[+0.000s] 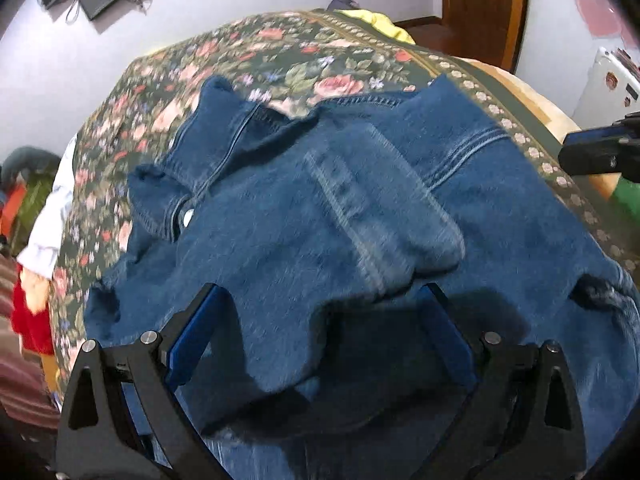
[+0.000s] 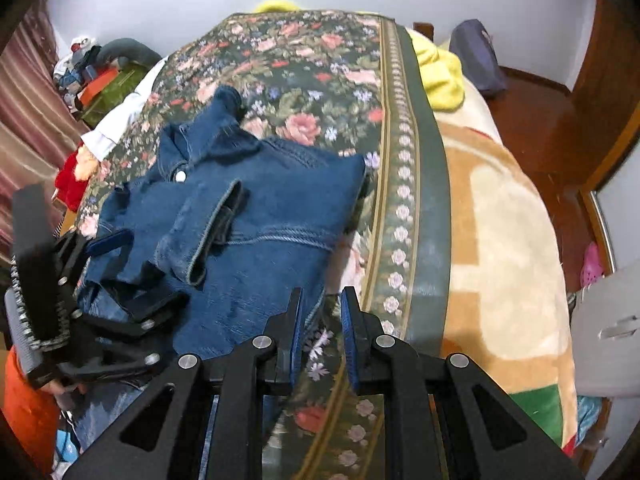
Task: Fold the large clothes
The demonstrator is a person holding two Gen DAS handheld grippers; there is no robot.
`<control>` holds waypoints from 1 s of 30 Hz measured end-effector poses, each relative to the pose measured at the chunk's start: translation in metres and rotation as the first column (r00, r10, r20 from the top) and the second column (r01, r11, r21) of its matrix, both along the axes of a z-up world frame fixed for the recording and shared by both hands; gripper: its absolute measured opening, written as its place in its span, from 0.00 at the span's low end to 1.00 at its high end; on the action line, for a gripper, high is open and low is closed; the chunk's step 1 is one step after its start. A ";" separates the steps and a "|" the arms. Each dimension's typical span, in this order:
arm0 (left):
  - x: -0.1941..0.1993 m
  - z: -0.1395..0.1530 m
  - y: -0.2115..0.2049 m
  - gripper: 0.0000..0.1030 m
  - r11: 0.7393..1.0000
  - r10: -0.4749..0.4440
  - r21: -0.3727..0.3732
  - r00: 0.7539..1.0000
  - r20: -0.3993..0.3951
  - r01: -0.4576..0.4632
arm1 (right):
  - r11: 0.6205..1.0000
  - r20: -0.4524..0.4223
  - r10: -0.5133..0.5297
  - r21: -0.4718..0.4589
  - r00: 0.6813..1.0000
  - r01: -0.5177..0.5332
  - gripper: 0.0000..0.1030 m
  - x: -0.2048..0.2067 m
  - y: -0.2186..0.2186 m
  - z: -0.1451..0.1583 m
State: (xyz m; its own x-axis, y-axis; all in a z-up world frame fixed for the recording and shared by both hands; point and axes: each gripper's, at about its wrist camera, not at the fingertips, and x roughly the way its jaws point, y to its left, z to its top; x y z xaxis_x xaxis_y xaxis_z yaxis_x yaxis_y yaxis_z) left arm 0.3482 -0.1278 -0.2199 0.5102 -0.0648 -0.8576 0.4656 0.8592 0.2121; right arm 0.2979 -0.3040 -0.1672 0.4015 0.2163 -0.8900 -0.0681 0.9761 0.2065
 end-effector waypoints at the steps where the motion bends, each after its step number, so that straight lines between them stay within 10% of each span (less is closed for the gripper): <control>1: 0.001 0.003 -0.003 0.96 1.000 -0.017 -0.005 1.000 0.020 0.017 | 1.000 -0.003 0.001 0.004 1.000 -0.001 0.14 0.000 -0.001 -0.002; 5: 0.004 0.009 -0.012 0.87 0.999 -0.043 -0.021 0.998 0.035 0.044 | 1.000 -0.017 -0.013 0.025 1.000 0.013 0.14 0.005 -0.004 -0.010; 9: 0.002 0.015 -0.021 0.41 0.994 -0.092 -0.048 0.995 0.037 0.094 | 0.999 -0.038 -0.020 0.045 0.999 0.022 0.14 0.010 -0.001 -0.015; 22: 0.003 0.103 0.097 0.29 0.968 0.187 -0.209 0.956 0.227 -0.139 | 0.999 -0.016 0.032 -0.043 0.999 -0.033 0.14 0.034 0.034 -0.007; 30: 0.009 0.049 0.219 0.26 0.886 0.393 -0.276 0.919 0.021 -0.372 | 0.979 -0.005 0.102 -0.176 0.995 -0.101 0.14 0.024 0.050 -0.033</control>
